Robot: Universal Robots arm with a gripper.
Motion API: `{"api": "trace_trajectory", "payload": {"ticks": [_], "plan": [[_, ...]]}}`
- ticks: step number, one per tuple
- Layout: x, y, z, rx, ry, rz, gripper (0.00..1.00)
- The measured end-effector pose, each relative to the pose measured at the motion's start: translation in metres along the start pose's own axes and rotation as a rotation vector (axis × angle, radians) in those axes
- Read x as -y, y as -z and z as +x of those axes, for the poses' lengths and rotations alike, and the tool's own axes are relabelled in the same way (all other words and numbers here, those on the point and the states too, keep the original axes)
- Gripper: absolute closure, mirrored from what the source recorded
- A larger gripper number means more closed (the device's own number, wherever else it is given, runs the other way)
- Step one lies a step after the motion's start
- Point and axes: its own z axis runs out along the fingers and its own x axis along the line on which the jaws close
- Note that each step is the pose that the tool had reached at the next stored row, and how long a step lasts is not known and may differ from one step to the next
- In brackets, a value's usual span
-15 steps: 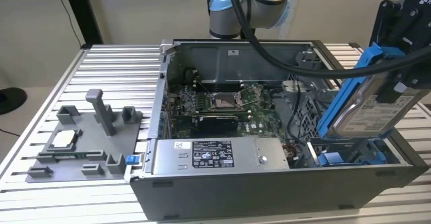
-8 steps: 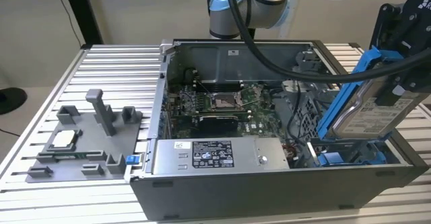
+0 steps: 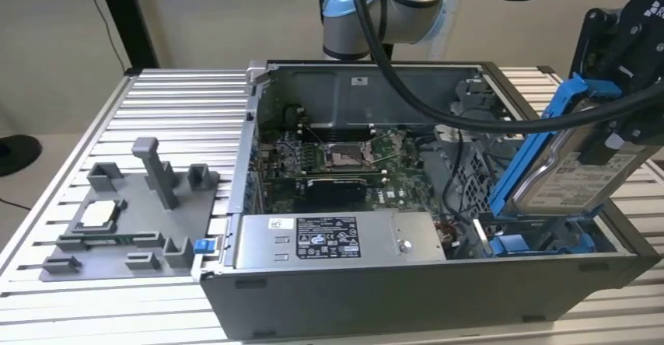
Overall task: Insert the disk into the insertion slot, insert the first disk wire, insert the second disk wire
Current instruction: 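Insert the disk into the insertion slot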
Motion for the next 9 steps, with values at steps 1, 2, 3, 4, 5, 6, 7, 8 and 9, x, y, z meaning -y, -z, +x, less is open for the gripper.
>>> {"api": "trace_trajectory", "payload": {"ticks": [1, 2, 3, 4, 5, 6, 7, 8, 9], "plan": [[0.0, -0.0001, 0.0, 0.0002, 0.001, 0.0, 1.0], [0.0, -0.0001, 0.0, 0.0001, 0.001, 0.0, 1.0], [0.0, -0.0001, 0.0, 0.0001, 0.001, 0.0, 1.0], [0.0, -0.0001, 0.0, 0.0001, 0.001, 0.0, 1.0], [0.0, -0.0001, 0.0, 0.0001, 0.001, 0.0, 1.0], [0.0, -0.0001, 0.0, 0.0001, 0.001, 0.0, 1.0], [0.0, -0.0001, 0.0, 0.0001, 0.001, 0.0, 1.0], [0.0001, -0.0001, 0.0, 0.0001, 0.001, 0.0, 1.0], [0.0001, 0.0, 0.0, 0.0, 0.002, 0.0, 1.0]]}}
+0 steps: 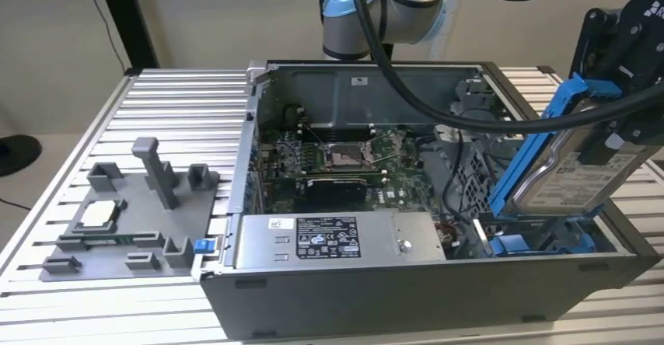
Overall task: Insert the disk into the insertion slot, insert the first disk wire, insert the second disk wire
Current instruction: 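Insert the disk into the insertion slot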
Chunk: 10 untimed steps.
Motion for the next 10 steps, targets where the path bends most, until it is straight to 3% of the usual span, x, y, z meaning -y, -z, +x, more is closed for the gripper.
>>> {"api": "trace_trajectory", "payload": {"ticks": [4, 10], "plan": [[0.0, -0.0006, 0.0, 0.0002, 0.0, -0.0001, 1.0], [0.0033, -0.0099, -0.0001, 0.0, 0.0, 0.0, 1.0]]}}
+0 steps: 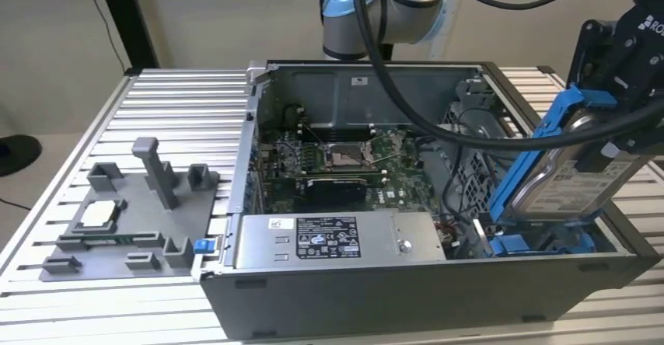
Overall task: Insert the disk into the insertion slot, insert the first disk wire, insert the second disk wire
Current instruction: 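Insert the disk into the insertion slot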
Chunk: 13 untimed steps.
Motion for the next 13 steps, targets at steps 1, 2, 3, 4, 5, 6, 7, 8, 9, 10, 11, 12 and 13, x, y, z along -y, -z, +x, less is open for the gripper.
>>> {"api": "trace_trajectory", "payload": {"ticks": [1, 2, 3, 4, 5, 6, 7, 8, 9, 10, 11, 12, 13], "plan": [[0.0005, -0.0017, 0.0, 0.0, 0.0, 0.0, 1.0], [0.001, -0.0035, 0.0, 0.0001, 0.0, 0.0, 1.0], [0.0013, -0.0053, 0.0, 0.0001, 0.0, 0.0, 1.0], [0.0018, -0.0071, 0.0, 0.0003, 0.0, 0.0, 1.0], [0.0022, -0.009, -0.0001, 0.0006, 0.0, 0.0, 1.0], [0.0025, -0.0105, 0.0, 0.0005, 0.0, 0.0, 1.0], [0.0027, -0.0123, 0.0, 0.0006, 0.0, 0.0, 1.0], [0.0032, -0.0141, -0.0001, 0.0009, 0.0, -0.0001, 1.0], [0.0035, -0.0159, 0.0, 0.0012, 0.0, -0.0001, 1.0], [0.0037, -0.0175, 0.0, 0.0012, 0.0, -0.0001, 1.0], [0.0038, -0.0191, 0.0, 0.0012, 0.0, -0.0001, 1.0], [0.004, -0.0206, -0.0001, 0.0013, 0.0, -0.0001, 1.0], [0.0041, -0.0222, 0.0, 0.0013, 0.0, -0.0001, 1.0]]}}
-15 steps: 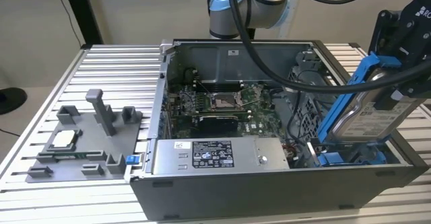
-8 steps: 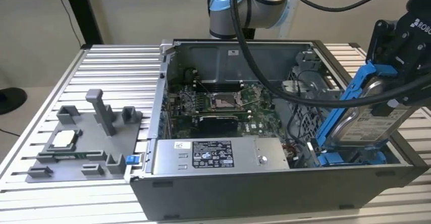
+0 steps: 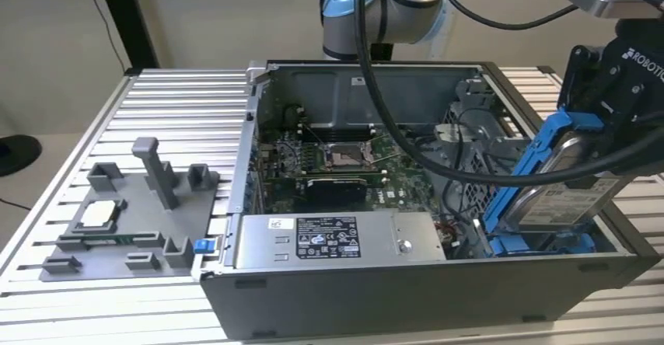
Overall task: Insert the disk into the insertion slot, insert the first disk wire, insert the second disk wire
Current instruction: 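Insert the disk into the insertion slot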
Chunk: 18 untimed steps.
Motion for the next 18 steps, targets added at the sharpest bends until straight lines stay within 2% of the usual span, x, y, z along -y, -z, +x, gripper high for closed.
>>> {"api": "trace_trajectory", "payload": {"ticks": [18], "plan": [[0.0011, -0.028, -0.0002, 0.0035, 0.0, -0.0004, 1.0]]}}
